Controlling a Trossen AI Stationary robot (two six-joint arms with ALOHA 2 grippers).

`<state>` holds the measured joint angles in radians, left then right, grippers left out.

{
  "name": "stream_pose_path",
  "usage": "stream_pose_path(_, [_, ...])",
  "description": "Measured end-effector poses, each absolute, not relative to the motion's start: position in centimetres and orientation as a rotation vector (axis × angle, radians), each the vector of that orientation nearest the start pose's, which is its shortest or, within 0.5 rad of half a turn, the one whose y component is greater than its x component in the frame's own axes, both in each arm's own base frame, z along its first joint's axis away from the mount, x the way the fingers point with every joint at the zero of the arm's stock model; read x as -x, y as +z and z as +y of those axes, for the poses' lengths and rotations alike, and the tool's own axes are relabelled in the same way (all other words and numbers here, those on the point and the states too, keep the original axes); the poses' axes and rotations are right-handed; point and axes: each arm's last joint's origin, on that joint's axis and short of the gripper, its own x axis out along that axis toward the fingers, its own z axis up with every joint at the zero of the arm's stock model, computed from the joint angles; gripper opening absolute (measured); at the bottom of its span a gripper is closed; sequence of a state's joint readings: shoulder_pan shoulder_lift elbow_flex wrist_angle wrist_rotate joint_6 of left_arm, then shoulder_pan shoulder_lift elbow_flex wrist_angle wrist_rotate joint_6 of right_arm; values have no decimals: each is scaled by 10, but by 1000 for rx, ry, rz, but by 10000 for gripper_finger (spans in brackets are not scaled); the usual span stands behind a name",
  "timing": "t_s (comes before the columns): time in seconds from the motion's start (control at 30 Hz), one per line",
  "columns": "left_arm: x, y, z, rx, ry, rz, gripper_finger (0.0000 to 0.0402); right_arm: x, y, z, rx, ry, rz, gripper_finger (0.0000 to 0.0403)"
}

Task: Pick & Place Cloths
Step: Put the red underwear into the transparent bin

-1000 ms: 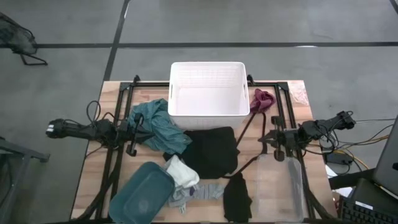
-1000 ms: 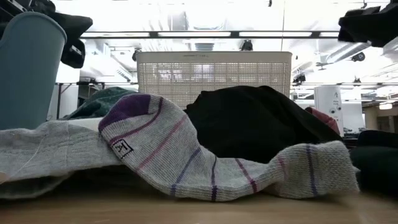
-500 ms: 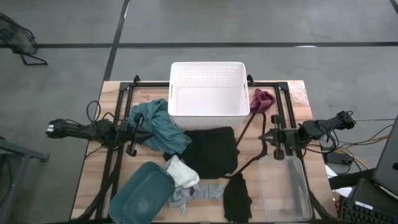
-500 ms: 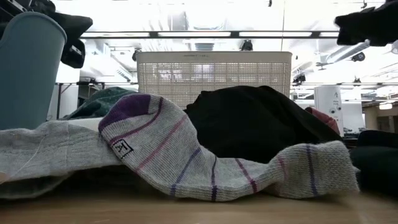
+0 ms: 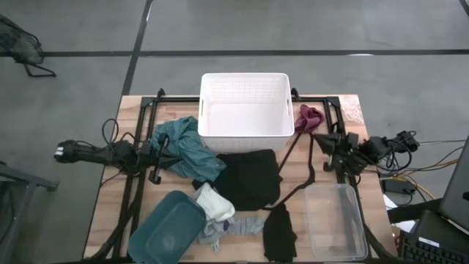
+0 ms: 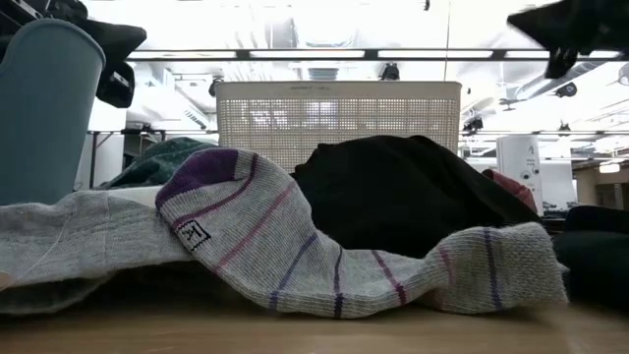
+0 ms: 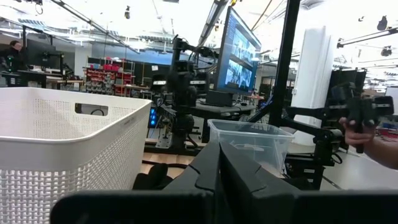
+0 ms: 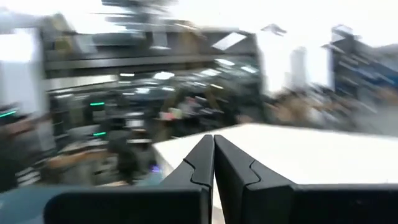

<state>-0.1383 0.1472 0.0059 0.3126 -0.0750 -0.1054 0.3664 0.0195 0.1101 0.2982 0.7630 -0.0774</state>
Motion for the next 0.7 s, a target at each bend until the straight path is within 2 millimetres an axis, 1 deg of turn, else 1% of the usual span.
stream_pose_path(0.07, [-104, 184, -12, 123, -72, -167, 16, -80, 221, 8, -182, -468, -287, 9])
stream_pose_path(0.13, [-104, 184, -12, 123, -71, -167, 17, -81, 221, 8, -204, -469, -254, 9])
stream_pose_path(0.23, [-104, 184, -12, 123, -71, -167, 18, -79, 235, 7, -257, -484, -213, 9])
stream_pose_path(0.37, [-104, 184, -12, 123, -72, -167, 16, -73, 259, 3, -300, -581, -82, 21])
stream_pose_path(0.53, [-104, 184, -12, 123, -72, -167, 18, -65, 285, -1, -359, -684, 89, 64])
stream_pose_path(0.7, [-104, 184, -12, 123, -72, -167, 17, -69, 306, 0, -399, -767, 232, 128])
